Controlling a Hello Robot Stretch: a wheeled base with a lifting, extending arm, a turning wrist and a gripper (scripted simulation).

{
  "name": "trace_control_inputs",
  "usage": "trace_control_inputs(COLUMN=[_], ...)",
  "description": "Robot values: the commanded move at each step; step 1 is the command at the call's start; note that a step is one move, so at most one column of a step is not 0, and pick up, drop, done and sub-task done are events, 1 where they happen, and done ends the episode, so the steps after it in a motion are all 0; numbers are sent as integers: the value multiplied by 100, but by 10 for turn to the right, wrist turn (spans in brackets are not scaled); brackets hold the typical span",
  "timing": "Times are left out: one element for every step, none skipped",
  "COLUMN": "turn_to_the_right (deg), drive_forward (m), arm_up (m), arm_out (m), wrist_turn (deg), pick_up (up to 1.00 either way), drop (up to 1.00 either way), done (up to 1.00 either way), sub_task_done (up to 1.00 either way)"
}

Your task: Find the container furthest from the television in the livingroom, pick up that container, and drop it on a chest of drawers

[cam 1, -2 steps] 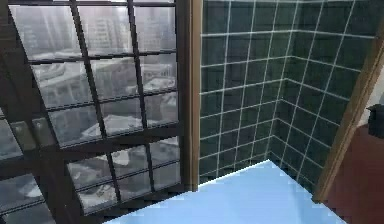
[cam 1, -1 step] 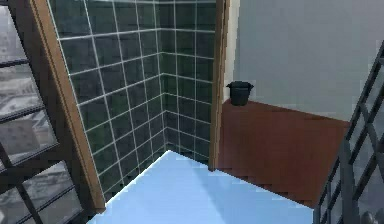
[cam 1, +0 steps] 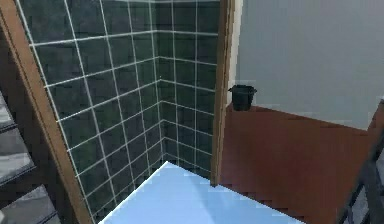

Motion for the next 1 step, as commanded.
trace_control_inputs(turn_to_the_right=[150], drive_forward=[0], arm_up=[0], arm_out=[0], wrist_turn=[0], pick_up=[0], drop=[0], done=[0], sub_task_done=[0])
